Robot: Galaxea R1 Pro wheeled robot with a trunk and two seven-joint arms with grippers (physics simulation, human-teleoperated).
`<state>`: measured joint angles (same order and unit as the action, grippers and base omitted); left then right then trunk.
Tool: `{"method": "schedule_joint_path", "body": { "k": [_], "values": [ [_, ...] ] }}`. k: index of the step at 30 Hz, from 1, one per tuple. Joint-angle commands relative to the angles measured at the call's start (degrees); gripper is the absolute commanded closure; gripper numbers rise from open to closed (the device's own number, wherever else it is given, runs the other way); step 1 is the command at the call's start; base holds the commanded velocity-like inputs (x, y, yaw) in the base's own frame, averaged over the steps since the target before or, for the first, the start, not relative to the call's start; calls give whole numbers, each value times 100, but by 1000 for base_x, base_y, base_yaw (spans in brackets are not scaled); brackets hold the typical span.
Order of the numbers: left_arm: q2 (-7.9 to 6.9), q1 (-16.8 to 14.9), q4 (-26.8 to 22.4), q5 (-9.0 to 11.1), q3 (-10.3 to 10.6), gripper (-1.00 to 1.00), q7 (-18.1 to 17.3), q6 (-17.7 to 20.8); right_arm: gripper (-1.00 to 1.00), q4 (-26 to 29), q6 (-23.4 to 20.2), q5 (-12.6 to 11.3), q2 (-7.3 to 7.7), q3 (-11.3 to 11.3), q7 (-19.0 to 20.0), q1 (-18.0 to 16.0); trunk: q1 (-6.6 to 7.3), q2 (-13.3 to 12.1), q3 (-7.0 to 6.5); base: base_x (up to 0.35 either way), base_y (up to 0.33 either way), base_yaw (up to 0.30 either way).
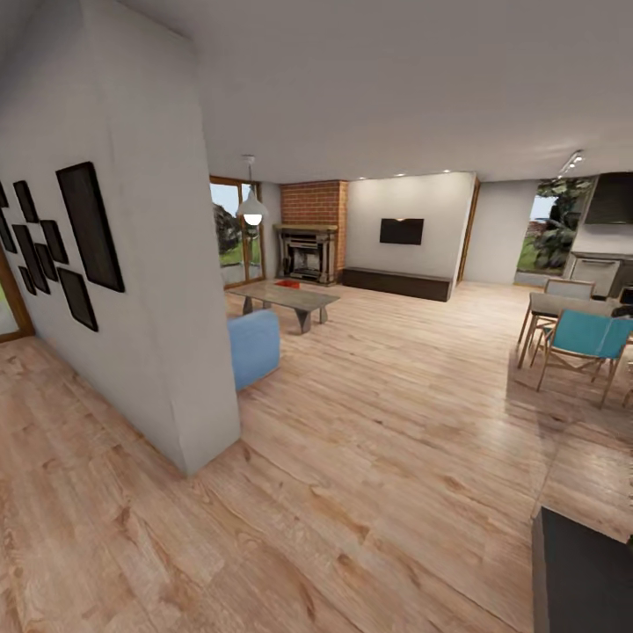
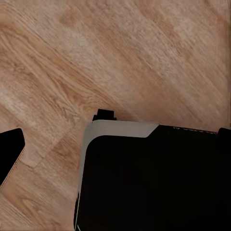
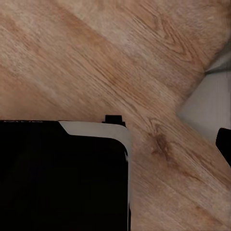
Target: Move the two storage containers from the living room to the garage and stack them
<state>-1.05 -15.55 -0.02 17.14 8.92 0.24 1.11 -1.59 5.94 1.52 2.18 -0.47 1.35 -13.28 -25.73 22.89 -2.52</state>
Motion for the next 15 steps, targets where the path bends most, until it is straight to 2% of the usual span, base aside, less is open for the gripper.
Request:
{"method": "schedule_joint_path", "body": {
  "k": [1,15],
  "values": [
    [-1,-1,-3,54,49,-100,2,12,-100,-17,30,15,2,-6,14,-7,-5,3,2,316,0,-248],
    [-1,1,-4,54,49,-100,2,12,-100,-17,30,16,10,-6,14,-8,-5,3,2,316,0,-246]
  ]
}}
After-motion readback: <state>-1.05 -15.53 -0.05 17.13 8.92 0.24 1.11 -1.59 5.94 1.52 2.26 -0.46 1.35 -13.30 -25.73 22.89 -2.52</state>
